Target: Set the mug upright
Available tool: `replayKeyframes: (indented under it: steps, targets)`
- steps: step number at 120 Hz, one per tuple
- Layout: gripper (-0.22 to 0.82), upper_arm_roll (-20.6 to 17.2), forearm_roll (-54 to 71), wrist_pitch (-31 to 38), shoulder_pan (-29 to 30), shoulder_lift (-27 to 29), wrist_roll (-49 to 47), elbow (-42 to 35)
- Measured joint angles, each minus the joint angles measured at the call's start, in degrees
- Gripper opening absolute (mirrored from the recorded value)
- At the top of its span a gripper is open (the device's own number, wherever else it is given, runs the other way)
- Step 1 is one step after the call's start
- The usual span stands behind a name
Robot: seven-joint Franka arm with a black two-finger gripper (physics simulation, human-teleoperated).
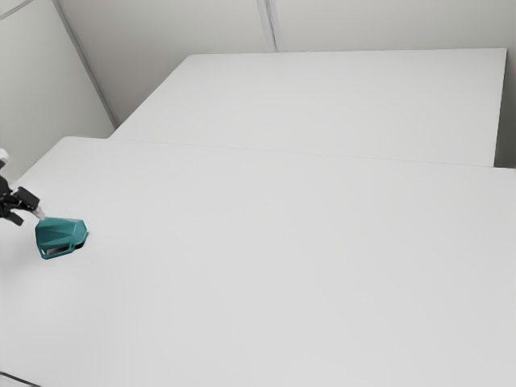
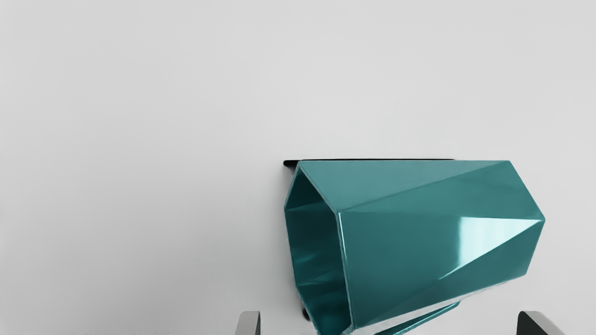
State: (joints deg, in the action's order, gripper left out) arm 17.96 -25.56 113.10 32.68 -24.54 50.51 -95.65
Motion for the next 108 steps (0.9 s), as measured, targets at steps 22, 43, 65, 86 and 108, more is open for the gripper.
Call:
replayKeyframes:
  steps: [22,43,65,86,108]
  targets:
    - [0.60,0.4,-3.0,-1.2,2.2,-1.5,4.8,1.5]
    - [0.60,0.3,-8.3,-2.2,3.8,-4.9,9.4,3.6]
    - [0.60,0.3,-13.3,-3.3,4.3,-5.6,13.4,3.6]
    - [0.60,0.3,-17.0,-5.2,5.2,-5.6,16.4,3.3]
    - [0.60,0.9,-20.5,-6.9,5.8,-5.6,18.6,2.1]
